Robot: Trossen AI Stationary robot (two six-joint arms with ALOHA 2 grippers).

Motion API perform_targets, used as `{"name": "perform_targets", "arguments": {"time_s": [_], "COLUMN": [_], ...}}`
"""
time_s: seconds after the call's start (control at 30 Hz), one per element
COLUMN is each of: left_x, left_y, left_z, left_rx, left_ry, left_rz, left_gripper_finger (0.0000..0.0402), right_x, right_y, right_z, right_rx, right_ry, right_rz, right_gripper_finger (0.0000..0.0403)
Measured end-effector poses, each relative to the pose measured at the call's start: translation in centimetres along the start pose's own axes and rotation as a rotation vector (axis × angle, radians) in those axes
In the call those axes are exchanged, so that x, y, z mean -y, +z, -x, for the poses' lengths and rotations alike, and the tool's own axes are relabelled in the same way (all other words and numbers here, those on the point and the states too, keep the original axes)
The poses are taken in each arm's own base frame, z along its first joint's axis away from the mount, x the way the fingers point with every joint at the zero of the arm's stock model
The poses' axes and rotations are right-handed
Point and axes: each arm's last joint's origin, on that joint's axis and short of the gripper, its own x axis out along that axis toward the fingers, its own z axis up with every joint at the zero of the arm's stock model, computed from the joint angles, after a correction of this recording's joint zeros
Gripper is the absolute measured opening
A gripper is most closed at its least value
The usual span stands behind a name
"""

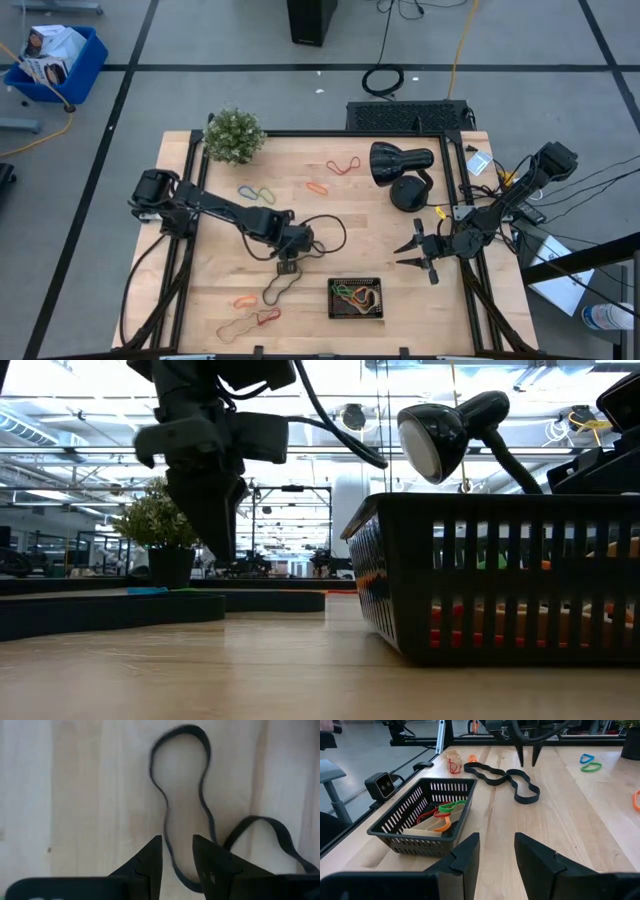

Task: Pick and place rubber bands into bin
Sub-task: Put the top black rubber band into the black bin

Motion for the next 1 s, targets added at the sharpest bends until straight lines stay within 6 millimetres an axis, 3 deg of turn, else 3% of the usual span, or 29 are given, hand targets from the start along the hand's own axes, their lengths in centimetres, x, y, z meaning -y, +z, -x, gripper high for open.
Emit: {"name": "perform_targets", "arguments": {"time_s": [0.47,1.0], "left_x": [0.1,-0.4], "left_y": [0.0,-0.2], "left_z": [-0.1,-3.9], "left_rx": [0.008,-0.088], "left_ry": [0.024,0.057], "left_rz": [0.031,0.033], "left_gripper_finger": [0.0115,0.0115], "right_x": [0.0,0.0], "right_y": [0.0,0.0], "right_z": [0.0,0.0], "right_rx": [-0.003,0.0], "right_ry": [0.0,0.0], "right_rz": [0.002,0.0], "right_gripper_finger": [0.0119,0.012]}}
